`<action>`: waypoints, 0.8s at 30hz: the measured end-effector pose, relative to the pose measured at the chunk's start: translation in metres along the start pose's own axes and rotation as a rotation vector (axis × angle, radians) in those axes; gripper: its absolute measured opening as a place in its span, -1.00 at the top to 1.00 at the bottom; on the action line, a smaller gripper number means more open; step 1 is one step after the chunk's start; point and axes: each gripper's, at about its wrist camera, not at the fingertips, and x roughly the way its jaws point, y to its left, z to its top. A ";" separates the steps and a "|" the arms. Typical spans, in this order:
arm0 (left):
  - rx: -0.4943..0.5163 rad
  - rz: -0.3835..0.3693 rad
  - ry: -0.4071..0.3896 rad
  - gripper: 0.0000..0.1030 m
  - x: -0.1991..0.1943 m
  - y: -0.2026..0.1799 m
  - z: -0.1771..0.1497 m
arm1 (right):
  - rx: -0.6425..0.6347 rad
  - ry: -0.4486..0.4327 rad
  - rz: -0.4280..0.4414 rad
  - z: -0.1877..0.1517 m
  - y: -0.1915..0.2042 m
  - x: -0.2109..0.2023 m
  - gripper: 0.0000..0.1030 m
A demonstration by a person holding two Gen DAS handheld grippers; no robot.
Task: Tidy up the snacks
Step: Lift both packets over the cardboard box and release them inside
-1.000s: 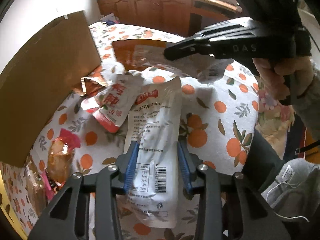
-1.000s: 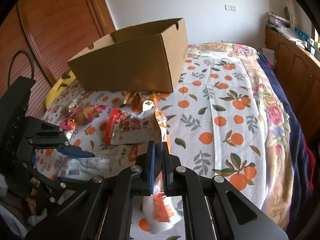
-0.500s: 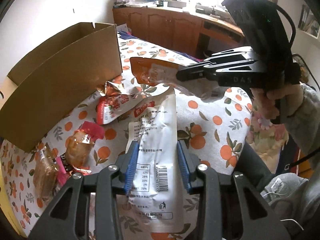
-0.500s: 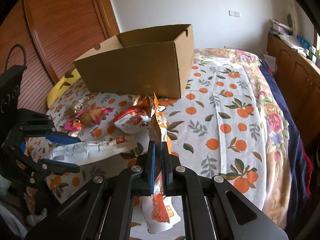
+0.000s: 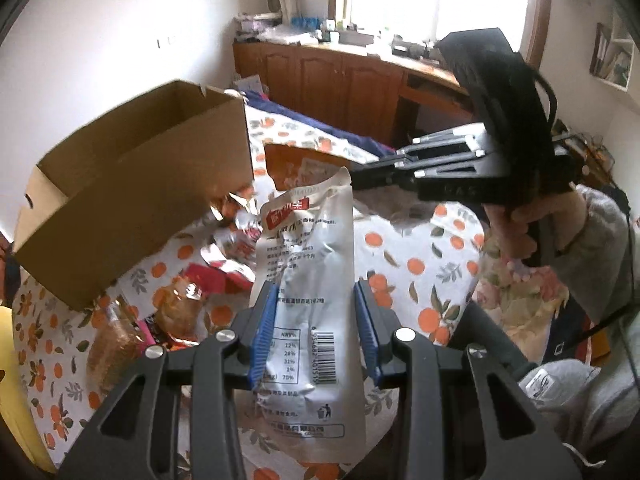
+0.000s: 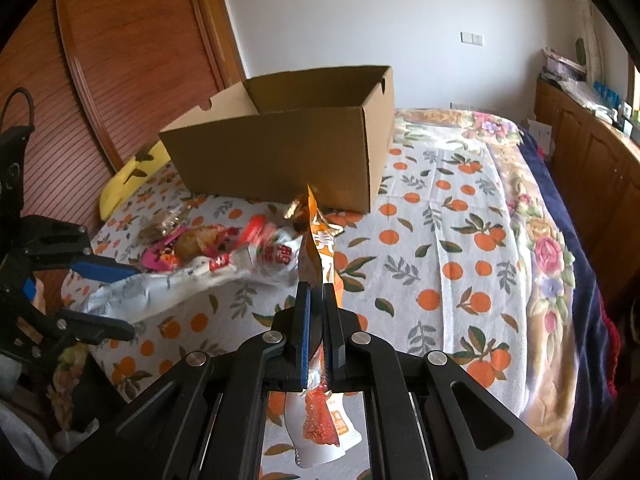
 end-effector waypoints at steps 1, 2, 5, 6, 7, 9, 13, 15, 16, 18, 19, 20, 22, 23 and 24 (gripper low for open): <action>-0.003 0.004 -0.013 0.30 -0.004 0.001 0.003 | -0.001 -0.006 0.001 0.001 0.001 -0.002 0.95; -0.006 0.007 -0.024 0.30 -0.006 0.002 0.005 | -0.004 -0.012 0.002 0.003 0.002 -0.004 0.95; -0.016 0.022 -0.060 0.30 -0.016 0.009 0.014 | -0.015 -0.036 0.002 0.012 0.005 -0.012 0.95; -0.021 0.030 -0.074 0.30 -0.019 0.012 0.018 | -0.020 -0.041 0.001 0.014 0.006 -0.013 0.95; -0.026 0.038 -0.083 0.30 -0.020 0.016 0.021 | -0.027 -0.048 0.000 0.018 0.007 -0.015 0.95; -0.039 0.055 -0.101 0.30 -0.024 0.025 0.027 | -0.041 -0.062 -0.001 0.027 0.010 -0.018 0.95; -0.060 0.092 -0.139 0.30 -0.031 0.044 0.041 | -0.072 -0.089 0.001 0.047 0.014 -0.022 0.95; -0.068 0.110 -0.156 0.30 -0.034 0.055 0.050 | -0.090 -0.103 0.002 0.059 0.017 -0.022 0.95; -0.070 0.120 -0.162 0.30 -0.035 0.060 0.054 | -0.099 -0.110 0.003 0.067 0.018 -0.022 0.95; -0.071 0.139 -0.174 0.30 -0.036 0.071 0.062 | -0.115 -0.123 0.004 0.079 0.021 -0.021 0.95; -0.074 0.147 -0.181 0.30 -0.036 0.077 0.066 | -0.124 -0.129 0.005 0.086 0.022 -0.020 0.95; -0.076 0.151 -0.184 0.30 -0.037 0.082 0.068 | -0.134 -0.134 0.005 0.093 0.024 -0.019 0.95; -0.084 0.163 -0.194 0.30 -0.037 0.096 0.076 | -0.153 -0.144 0.005 0.106 0.027 -0.016 0.95; -0.086 0.170 -0.199 0.30 -0.037 0.102 0.079 | -0.164 -0.149 0.006 0.114 0.029 -0.013 0.95; -0.088 0.178 -0.202 0.30 -0.036 0.106 0.081 | -0.171 -0.152 0.007 0.119 0.031 -0.012 0.95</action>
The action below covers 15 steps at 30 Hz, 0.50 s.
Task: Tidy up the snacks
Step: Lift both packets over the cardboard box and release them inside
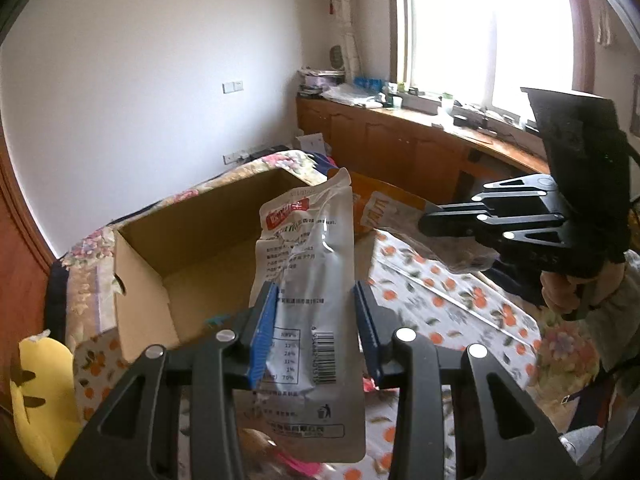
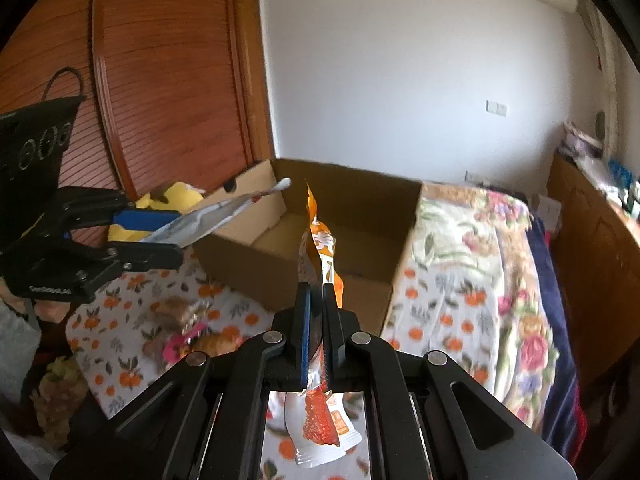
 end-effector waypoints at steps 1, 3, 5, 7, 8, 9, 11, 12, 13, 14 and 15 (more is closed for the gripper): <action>-0.001 0.007 0.000 0.30 0.003 0.004 0.002 | -0.006 -0.002 0.001 0.005 0.000 0.003 0.95; -0.006 0.023 -0.004 0.30 0.008 0.014 0.007 | -0.022 -0.006 0.002 0.016 0.000 0.012 0.95; -0.016 0.036 -0.007 0.30 0.015 0.025 0.011 | -0.040 -0.007 -0.001 0.027 0.002 0.021 0.95; -0.027 0.048 -0.007 0.30 0.024 0.038 0.015 | -0.059 -0.007 -0.003 0.037 0.004 0.032 0.95; -0.033 0.056 -0.006 0.30 0.029 0.044 0.016 | -0.068 -0.005 -0.005 0.042 0.005 0.039 0.95; -0.036 0.063 -0.006 0.30 0.032 0.048 0.016 | -0.074 -0.003 -0.007 0.045 0.005 0.043 0.96; -0.046 0.080 -0.004 0.30 0.040 0.059 0.017 | -0.085 0.003 -0.009 0.052 0.006 0.056 0.96; -0.054 0.086 -0.003 0.29 0.044 0.064 0.018 | -0.090 0.008 -0.012 0.055 0.006 0.065 0.96; -0.063 0.093 -0.002 0.29 0.049 0.071 0.019 | -0.097 0.014 -0.019 0.057 0.006 0.071 0.96; -0.073 0.106 0.002 0.29 0.056 0.078 0.019 | -0.112 0.023 -0.031 0.059 0.007 0.081 0.96; -0.077 0.118 0.007 0.29 0.061 0.083 0.019 | -0.119 0.029 -0.036 0.060 0.006 0.087 0.96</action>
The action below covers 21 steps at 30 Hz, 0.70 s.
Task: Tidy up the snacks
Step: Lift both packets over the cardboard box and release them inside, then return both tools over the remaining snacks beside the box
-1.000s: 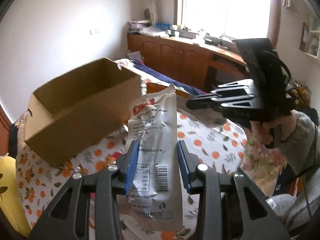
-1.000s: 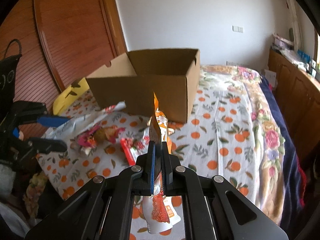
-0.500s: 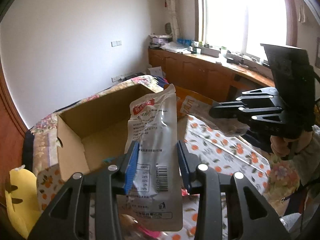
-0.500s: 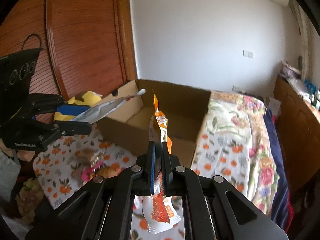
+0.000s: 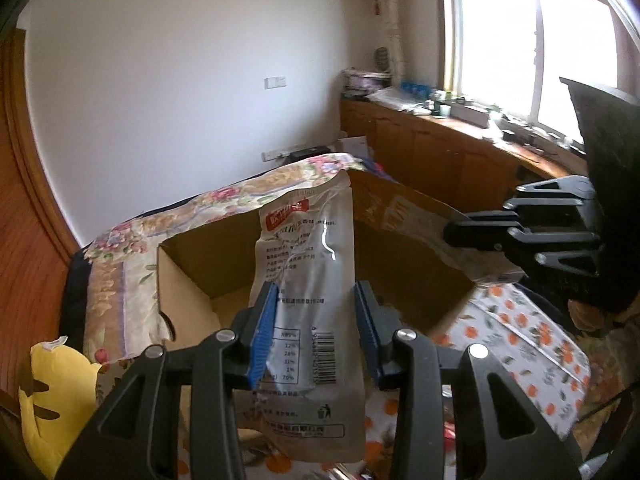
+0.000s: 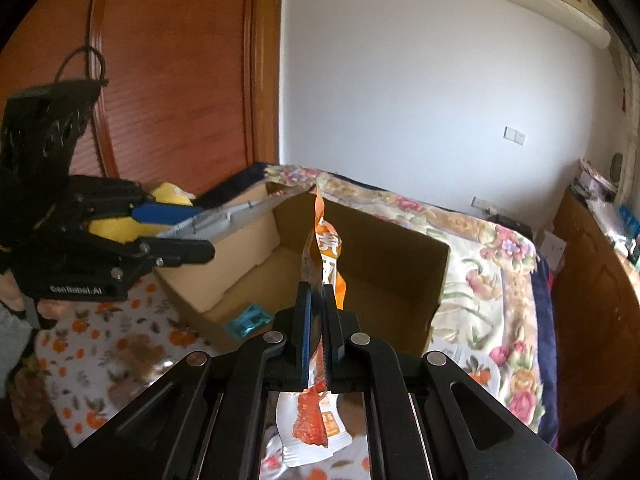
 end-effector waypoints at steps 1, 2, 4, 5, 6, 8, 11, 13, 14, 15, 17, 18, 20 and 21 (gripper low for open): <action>-0.005 0.008 0.005 0.29 0.007 0.005 0.000 | -0.004 0.008 -0.006 0.001 -0.002 0.008 0.97; -0.013 0.009 0.010 0.29 0.013 0.009 -0.002 | -0.005 0.014 -0.012 0.003 -0.004 0.017 0.97; -0.026 0.012 0.021 0.29 0.025 0.015 -0.004 | -0.001 0.025 -0.019 0.006 -0.009 0.031 1.00; -0.027 0.014 0.025 0.29 0.029 0.015 -0.006 | 0.001 0.029 -0.020 0.008 -0.011 0.037 1.00; -0.031 0.015 0.030 0.29 0.035 0.017 -0.007 | -0.001 0.037 -0.024 0.009 -0.012 0.045 1.00; -0.036 0.009 0.046 0.29 0.045 0.018 -0.010 | -0.013 0.059 -0.028 0.011 -0.011 0.058 1.00; -0.037 0.009 0.068 0.28 0.058 0.017 -0.017 | -0.039 0.088 -0.032 0.007 -0.007 0.075 1.00; -0.041 0.004 0.085 0.27 0.064 0.018 -0.022 | -0.029 0.092 -0.020 0.003 -0.008 0.078 1.00; -0.045 0.003 0.091 0.26 0.066 0.018 -0.023 | -0.024 0.094 -0.017 0.002 -0.010 0.079 1.00; -0.049 0.005 0.097 0.26 0.068 0.018 -0.024 | -0.017 0.094 -0.015 0.001 -0.011 0.079 1.00; -0.056 0.005 0.110 0.25 0.071 0.019 -0.026 | -0.004 0.098 -0.006 -0.003 -0.014 0.078 1.00; -0.056 0.004 0.115 0.24 0.072 0.018 -0.026 | -0.001 0.101 -0.002 -0.005 -0.013 0.078 1.00; -0.052 0.007 0.128 0.23 0.075 0.015 -0.028 | -0.001 0.110 0.003 -0.011 -0.011 0.077 1.00; -0.052 0.010 0.129 0.22 0.076 0.014 -0.027 | -0.002 0.112 0.004 -0.010 -0.009 0.077 1.00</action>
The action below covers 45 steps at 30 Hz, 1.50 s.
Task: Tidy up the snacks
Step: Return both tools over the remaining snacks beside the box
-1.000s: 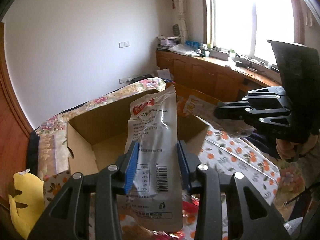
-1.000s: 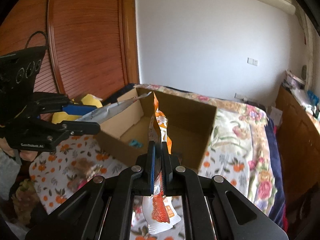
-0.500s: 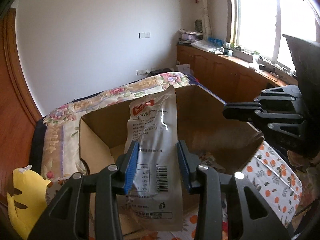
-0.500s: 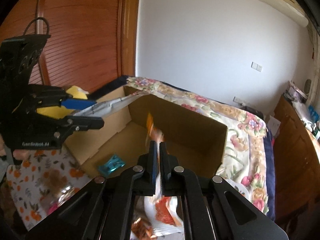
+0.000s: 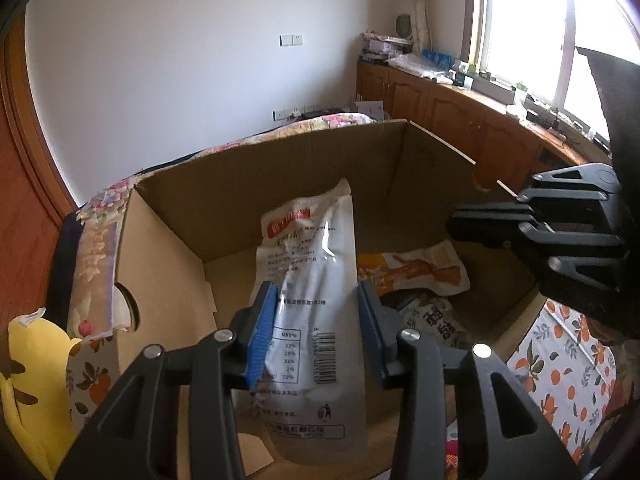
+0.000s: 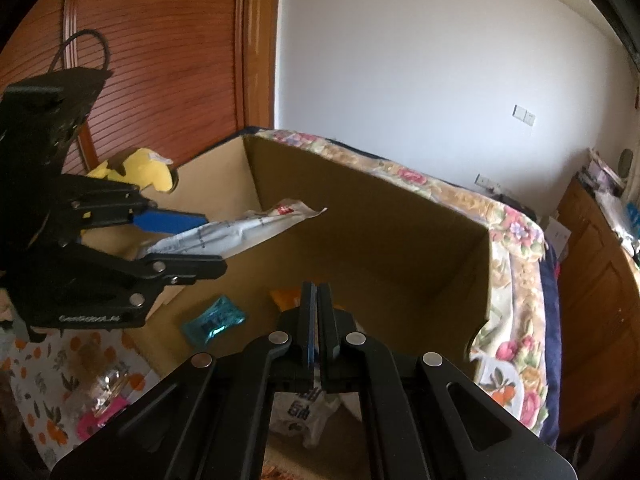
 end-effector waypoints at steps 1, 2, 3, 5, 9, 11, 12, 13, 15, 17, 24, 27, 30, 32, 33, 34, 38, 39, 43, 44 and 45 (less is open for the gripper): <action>0.000 0.003 -0.005 0.21 -0.001 0.000 0.000 | 0.002 0.001 0.004 -0.002 0.001 -0.001 1.00; -0.001 0.002 -0.011 0.21 -0.002 -0.002 -0.001 | 0.005 0.003 0.011 -0.001 0.003 -0.002 1.00; -0.003 -0.002 -0.012 0.18 -0.003 -0.002 0.000 | 0.011 0.003 0.015 -0.002 0.005 -0.003 0.98; 0.000 0.005 -0.016 0.11 -0.006 -0.003 -0.001 | 0.021 0.002 0.024 -0.003 0.006 -0.005 0.97; 0.008 0.014 -0.035 0.08 -0.017 -0.009 -0.005 | 0.042 -0.007 0.033 -0.008 0.009 -0.016 0.95; 0.001 0.014 -0.049 0.06 -0.025 -0.011 -0.008 | 0.051 -0.013 0.035 -0.011 0.010 -0.023 0.95; -0.001 0.015 -0.057 0.05 -0.031 -0.012 -0.011 | 0.058 -0.019 0.035 -0.014 0.010 -0.028 0.94; -0.002 0.015 -0.063 0.05 -0.035 -0.014 -0.014 | 0.065 -0.024 0.036 -0.017 0.011 -0.034 0.94; 0.002 0.009 -0.077 0.03 -0.047 -0.018 -0.020 | 0.077 -0.036 0.042 -0.026 0.013 -0.048 0.94; 0.008 0.000 -0.084 0.01 -0.058 -0.022 -0.028 | 0.082 -0.044 0.043 -0.033 0.019 -0.060 0.94; 0.000 -0.020 -0.096 -0.03 -0.089 -0.033 -0.057 | 0.153 -0.055 0.074 -0.071 0.034 -0.091 0.77; -0.004 -0.014 -0.098 -0.04 -0.097 -0.034 -0.075 | 0.200 -0.045 0.071 -0.092 0.035 -0.091 0.47; -0.003 -0.024 -0.083 -0.05 -0.097 -0.036 -0.094 | 0.244 -0.019 0.068 -0.110 0.036 -0.085 0.10; 0.000 -0.016 -0.075 -0.06 -0.096 -0.036 -0.107 | 0.258 -0.009 0.059 -0.122 0.038 -0.082 -0.11; 0.001 -0.017 -0.071 -0.07 -0.095 -0.035 -0.114 | 0.268 -0.002 0.055 -0.129 0.040 -0.078 -0.20; -0.001 -0.019 -0.064 -0.09 -0.094 -0.034 -0.120 | 0.279 0.006 0.055 -0.133 0.041 -0.075 -0.33; -0.012 -0.029 -0.036 -0.14 -0.091 -0.030 -0.140 | 0.322 0.049 0.044 -0.154 0.044 -0.060 -0.57; -0.010 -0.027 -0.028 -0.15 -0.090 -0.028 -0.144 | 0.324 0.058 0.035 -0.157 0.045 -0.057 -0.59; 0.002 -0.024 0.004 -0.16 -0.084 -0.021 -0.159 | 0.339 0.083 0.004 -0.165 0.045 -0.048 -0.64; 0.002 -0.024 0.011 -0.16 -0.083 -0.019 -0.160 | 0.350 0.086 0.000 -0.167 0.044 -0.046 -0.66; 0.001 -0.026 0.018 -0.16 -0.081 -0.017 -0.163 | 0.353 0.088 -0.007 -0.167 0.044 -0.045 -0.67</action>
